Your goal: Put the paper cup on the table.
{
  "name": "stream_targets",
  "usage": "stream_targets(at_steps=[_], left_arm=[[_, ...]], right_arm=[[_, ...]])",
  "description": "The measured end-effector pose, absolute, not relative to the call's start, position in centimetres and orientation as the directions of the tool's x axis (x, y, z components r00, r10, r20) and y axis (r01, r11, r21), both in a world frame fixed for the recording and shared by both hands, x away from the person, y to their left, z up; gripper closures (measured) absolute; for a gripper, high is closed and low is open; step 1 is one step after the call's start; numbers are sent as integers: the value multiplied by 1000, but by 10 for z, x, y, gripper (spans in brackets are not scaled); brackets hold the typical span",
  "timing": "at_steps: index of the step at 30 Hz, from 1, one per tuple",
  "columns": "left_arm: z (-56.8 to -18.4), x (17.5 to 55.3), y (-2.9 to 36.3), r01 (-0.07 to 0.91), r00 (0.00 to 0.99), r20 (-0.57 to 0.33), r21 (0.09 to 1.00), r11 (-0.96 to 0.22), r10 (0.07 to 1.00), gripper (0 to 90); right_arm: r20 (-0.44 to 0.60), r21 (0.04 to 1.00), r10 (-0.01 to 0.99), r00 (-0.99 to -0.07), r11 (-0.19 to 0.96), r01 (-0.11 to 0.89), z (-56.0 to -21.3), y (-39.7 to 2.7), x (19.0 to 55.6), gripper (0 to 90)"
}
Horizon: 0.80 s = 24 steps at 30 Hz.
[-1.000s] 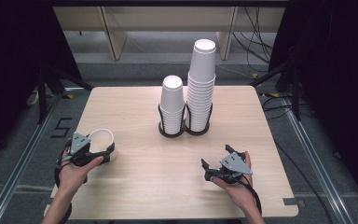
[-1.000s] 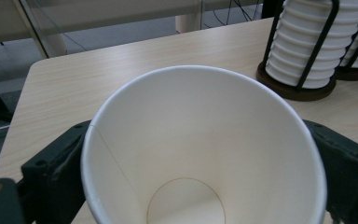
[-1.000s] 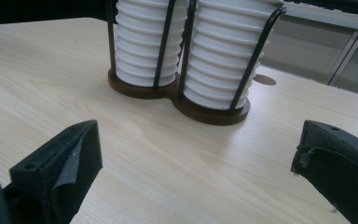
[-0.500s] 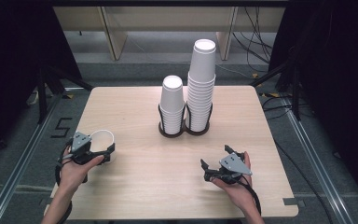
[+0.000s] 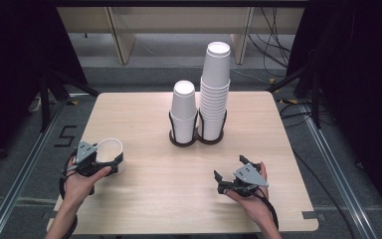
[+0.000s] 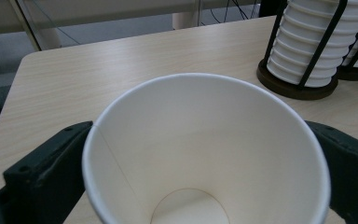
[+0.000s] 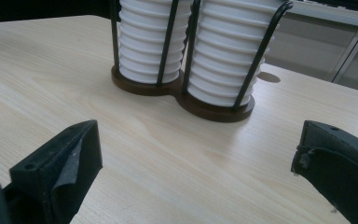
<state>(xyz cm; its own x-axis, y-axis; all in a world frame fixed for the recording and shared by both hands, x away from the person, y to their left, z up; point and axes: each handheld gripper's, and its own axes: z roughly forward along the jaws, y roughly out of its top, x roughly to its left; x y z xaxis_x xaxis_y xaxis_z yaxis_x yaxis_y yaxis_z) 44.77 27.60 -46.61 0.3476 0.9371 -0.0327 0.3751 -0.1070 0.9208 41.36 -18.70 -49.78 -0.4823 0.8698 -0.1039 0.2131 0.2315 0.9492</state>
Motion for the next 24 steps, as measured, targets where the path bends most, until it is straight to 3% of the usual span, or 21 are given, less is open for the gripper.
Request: stream_targets(at_steps=[24], left_arm=[[-464,415,284,315,336,-28,945,-84,941,0]], right_arm=[[-85,952,868,-490,215,216,-500,-187,415,12]])
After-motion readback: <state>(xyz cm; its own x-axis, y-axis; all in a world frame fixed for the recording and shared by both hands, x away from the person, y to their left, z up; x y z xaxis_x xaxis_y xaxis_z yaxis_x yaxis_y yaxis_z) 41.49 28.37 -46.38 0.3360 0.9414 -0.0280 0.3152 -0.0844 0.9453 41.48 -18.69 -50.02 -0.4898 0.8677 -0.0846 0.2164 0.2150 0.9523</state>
